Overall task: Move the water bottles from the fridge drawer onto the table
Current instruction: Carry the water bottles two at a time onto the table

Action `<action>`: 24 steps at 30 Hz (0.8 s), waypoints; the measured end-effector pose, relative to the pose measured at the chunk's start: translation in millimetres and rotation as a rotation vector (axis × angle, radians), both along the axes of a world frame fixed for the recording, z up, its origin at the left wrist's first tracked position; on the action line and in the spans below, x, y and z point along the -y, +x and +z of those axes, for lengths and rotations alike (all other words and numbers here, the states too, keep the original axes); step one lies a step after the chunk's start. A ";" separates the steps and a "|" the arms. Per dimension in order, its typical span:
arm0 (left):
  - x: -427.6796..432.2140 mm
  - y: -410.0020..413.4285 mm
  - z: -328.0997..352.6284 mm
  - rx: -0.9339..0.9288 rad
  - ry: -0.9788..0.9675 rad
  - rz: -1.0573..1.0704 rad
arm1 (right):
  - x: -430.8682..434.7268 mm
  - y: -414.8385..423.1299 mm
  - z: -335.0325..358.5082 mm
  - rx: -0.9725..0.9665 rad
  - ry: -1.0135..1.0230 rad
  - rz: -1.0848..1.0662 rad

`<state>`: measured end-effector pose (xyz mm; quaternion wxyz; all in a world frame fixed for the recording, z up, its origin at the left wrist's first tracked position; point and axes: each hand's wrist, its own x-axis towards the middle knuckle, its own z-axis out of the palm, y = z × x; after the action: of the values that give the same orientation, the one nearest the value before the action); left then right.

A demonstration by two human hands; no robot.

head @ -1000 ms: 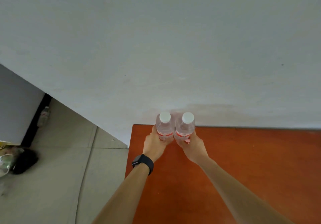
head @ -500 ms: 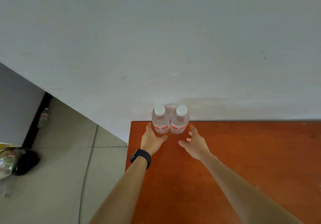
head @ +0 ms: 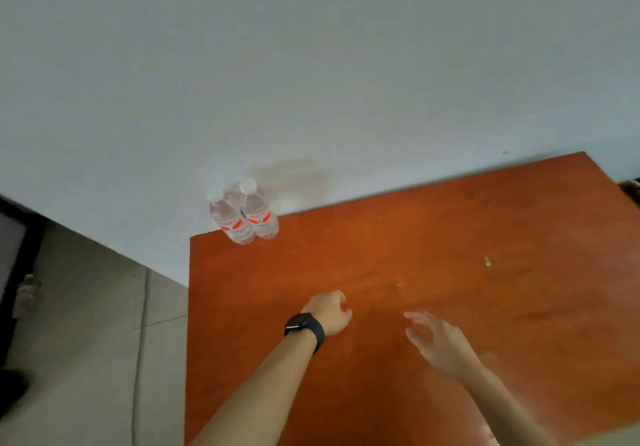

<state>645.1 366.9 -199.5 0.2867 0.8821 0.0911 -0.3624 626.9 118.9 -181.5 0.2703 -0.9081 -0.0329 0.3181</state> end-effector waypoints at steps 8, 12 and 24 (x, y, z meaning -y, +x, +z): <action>282.2 -47.2 57.2 0.293 0.061 -0.660 | 231.9 -152.1 75.5 0.268 -0.198 -0.458; 430.9 -99.3 102.9 0.515 0.009 -0.951 | 337.4 -258.2 120.5 0.415 -0.269 -0.745; 742.6 -265.1 240.3 0.921 -0.366 -1.357 | 544.2 -495.1 207.9 0.792 -0.505 -1.314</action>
<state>380.0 -375.7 40.8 0.1536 0.7449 -0.6456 -0.0690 131.8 -425.3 26.4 0.1569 -0.8210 0.4870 -0.2534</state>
